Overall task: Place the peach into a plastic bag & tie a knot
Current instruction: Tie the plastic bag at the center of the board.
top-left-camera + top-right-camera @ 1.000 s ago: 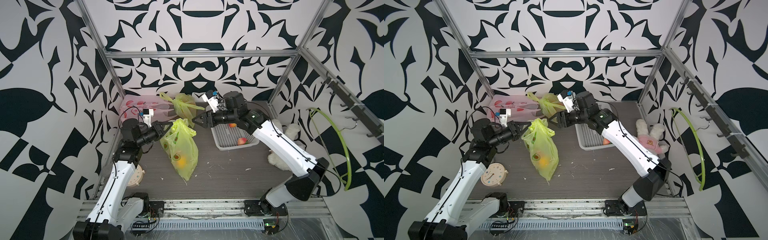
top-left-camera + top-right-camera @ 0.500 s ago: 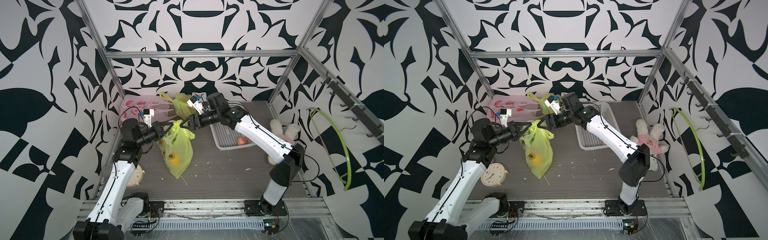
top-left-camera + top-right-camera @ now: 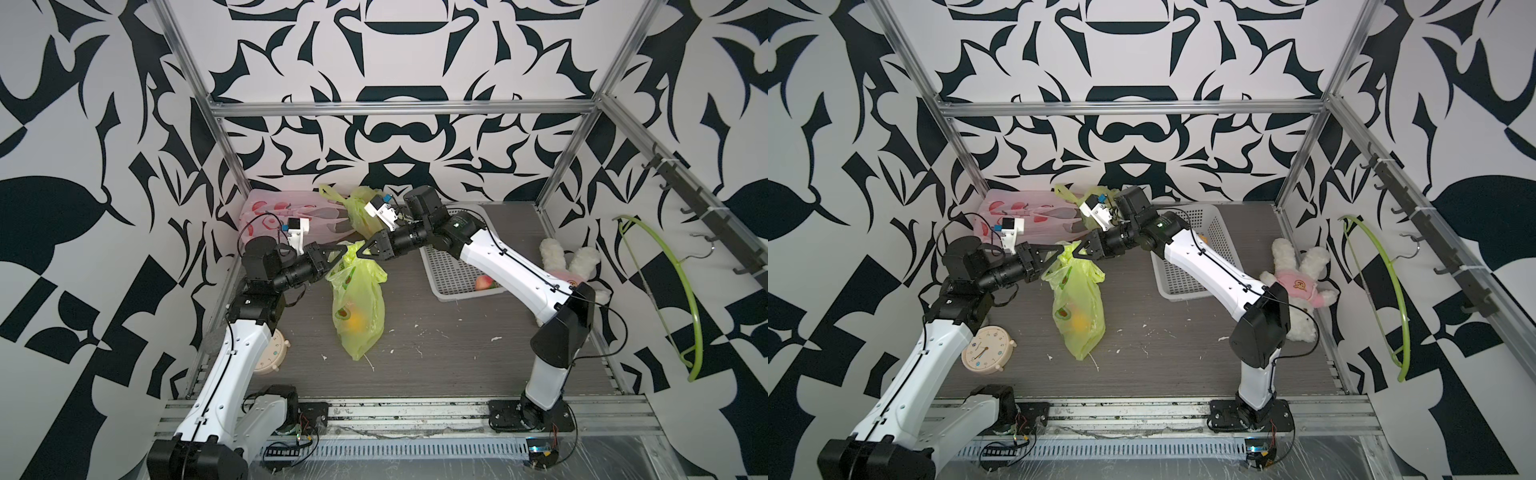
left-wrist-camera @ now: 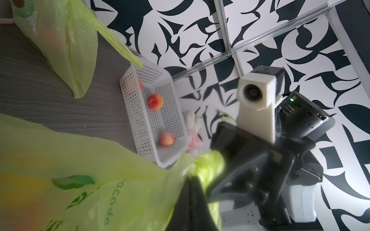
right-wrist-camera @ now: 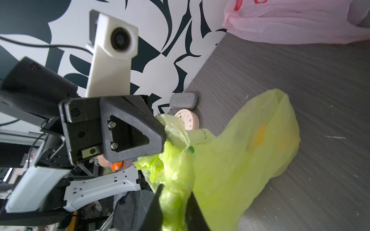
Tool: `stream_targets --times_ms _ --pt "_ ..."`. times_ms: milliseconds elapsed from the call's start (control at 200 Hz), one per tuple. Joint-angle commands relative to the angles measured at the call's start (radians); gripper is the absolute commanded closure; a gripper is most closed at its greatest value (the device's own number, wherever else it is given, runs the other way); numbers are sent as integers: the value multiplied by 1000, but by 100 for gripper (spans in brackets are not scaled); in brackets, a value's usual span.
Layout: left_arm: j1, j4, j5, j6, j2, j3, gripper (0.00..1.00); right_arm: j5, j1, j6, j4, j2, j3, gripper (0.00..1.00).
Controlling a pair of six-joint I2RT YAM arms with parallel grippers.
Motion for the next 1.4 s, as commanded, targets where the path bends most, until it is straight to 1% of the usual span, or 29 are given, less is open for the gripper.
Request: stream_targets --times_ms 0,30,65,120,195,260,335,400,520,650,750,870,975,1175,1395 --pt "0 10 22 8 -3 19 98 -31 8 35 106 -32 -15 97" --pt "0 -5 20 9 -5 26 87 -34 8 48 125 -36 -26 100" --pt "1 -31 12 18 -11 36 72 -36 8 57 141 -40 -38 100" --pt "0 -89 -9 44 -27 55 56 -30 8 68 158 -49 -57 100" --pt "1 -168 -44 80 -54 77 43 -19 8 78 184 -65 -83 100" --pt "1 -238 -71 111 -75 99 39 -10 8 81 195 -76 -100 100" --pt "1 -316 -96 143 -90 121 39 -2 8 85 202 -84 -108 100" --pt "1 -355 -98 157 -94 126 41 0 8 88 209 -89 -110 100" --pt "0 -382 -94 162 -99 112 45 8 8 93 213 -92 -112 100" --pt "0 -384 -79 160 -83 103 44 14 8 96 208 -88 -109 100" --pt "0 -373 -79 159 -67 106 43 8 8 100 208 -83 -105 100" --pt "0 -320 -72 134 -52 104 43 2 9 102 207 -83 -107 100" --pt "-1 -273 -49 113 -30 101 47 1 9 101 204 -83 -111 100" --pt "-18 -245 -31 108 -7 93 56 -3 13 101 204 -79 -109 100" --pt "-52 -236 -31 112 22 95 61 -8 17 102 202 -68 -98 100"
